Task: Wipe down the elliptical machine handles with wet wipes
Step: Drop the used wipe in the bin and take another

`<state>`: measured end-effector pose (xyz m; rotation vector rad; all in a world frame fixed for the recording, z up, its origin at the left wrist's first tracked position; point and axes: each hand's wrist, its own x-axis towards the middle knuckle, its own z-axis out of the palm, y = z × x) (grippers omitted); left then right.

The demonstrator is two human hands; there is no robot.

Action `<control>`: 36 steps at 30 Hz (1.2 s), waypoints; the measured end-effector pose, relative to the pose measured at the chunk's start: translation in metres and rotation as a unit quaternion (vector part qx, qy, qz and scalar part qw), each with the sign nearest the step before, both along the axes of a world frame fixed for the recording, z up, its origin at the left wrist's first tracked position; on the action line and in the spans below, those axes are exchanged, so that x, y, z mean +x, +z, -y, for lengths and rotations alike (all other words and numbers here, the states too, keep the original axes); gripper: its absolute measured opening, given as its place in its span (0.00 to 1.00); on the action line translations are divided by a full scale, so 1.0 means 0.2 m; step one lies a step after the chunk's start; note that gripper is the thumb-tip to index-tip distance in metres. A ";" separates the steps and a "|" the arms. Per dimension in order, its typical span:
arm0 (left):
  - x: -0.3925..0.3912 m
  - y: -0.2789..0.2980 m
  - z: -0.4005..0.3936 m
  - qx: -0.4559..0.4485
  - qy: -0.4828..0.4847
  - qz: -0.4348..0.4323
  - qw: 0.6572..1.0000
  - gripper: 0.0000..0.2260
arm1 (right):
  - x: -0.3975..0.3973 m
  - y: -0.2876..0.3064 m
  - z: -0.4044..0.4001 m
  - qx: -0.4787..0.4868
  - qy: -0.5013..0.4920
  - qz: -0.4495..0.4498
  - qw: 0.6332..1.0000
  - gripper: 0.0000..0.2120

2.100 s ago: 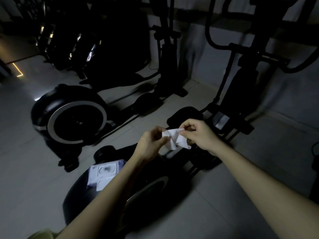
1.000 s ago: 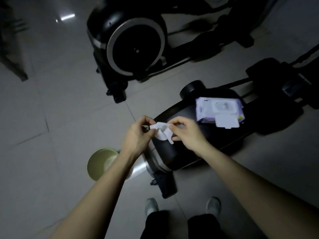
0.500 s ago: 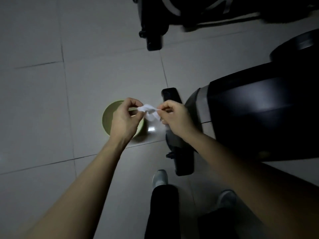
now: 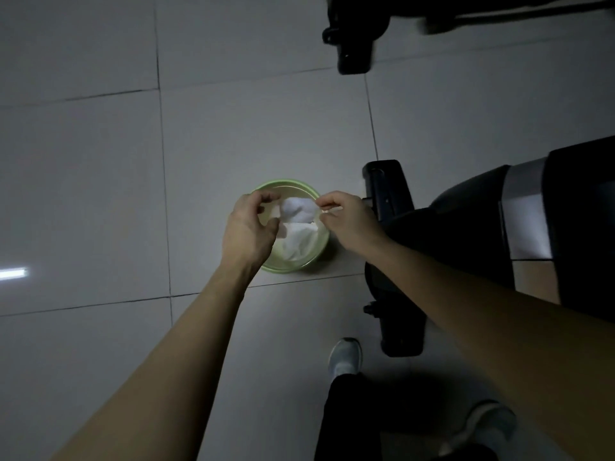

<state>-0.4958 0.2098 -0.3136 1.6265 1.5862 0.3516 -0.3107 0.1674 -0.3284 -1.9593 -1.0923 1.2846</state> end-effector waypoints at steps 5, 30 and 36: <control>-0.01 0.02 0.04 -0.014 -0.010 -0.026 1.000 0.18 | 0.08 0.02 0.05 -0.029 0.016 0.011 0.999 0.10; 1.77 1.94 0.72 0.144 -0.209 0.100 0.962 0.15 | 1.71 2.04 1.15 0.185 -0.182 0.076 0.963 0.06; 2.09 2.18 1.13 0.148 -0.253 0.096 0.951 0.15 | 2.09 2.21 1.64 0.195 -0.253 0.106 0.941 0.07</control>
